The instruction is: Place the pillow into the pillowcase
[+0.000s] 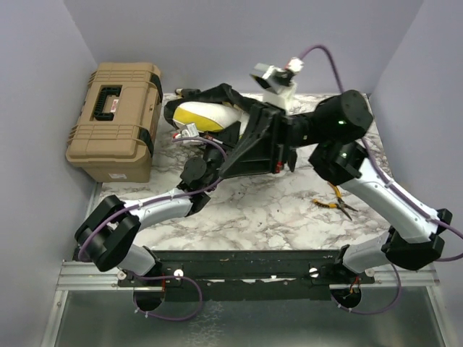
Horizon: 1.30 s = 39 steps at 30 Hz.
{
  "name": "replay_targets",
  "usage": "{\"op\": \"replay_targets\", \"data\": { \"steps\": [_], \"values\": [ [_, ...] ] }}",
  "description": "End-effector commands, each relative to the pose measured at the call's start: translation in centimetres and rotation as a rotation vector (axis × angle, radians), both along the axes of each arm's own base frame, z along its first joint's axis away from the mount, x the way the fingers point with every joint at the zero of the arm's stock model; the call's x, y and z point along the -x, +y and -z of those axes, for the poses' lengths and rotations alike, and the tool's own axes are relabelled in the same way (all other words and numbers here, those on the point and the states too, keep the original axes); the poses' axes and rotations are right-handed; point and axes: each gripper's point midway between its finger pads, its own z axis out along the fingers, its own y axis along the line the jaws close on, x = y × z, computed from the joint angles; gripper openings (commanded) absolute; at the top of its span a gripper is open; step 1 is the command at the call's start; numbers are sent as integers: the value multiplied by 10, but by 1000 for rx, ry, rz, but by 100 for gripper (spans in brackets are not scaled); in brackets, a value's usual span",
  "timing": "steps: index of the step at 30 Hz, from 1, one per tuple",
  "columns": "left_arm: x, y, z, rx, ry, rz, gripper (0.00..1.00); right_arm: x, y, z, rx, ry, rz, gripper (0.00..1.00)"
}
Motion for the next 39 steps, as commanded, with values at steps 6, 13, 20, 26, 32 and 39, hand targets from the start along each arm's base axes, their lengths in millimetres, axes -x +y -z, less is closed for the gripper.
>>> {"op": "replay_targets", "data": {
  "steps": [6,13,20,26,32,39],
  "values": [
    [-22,20,25,-17,114,-92,0,-47,-10,25,162,-73,416,0],
    [11,47,77,-25,217,-73,0,-169,-49,133,549,67,955,53],
    [37,58,118,-37,292,-24,0,-231,-56,210,704,174,924,91],
    [42,52,130,-62,312,13,0,-250,-23,256,747,229,816,96],
    [43,50,133,-68,319,31,0,-280,-3,297,792,312,836,94],
    [45,46,126,-84,295,49,0,-300,23,314,756,310,778,67]
  ]
}}
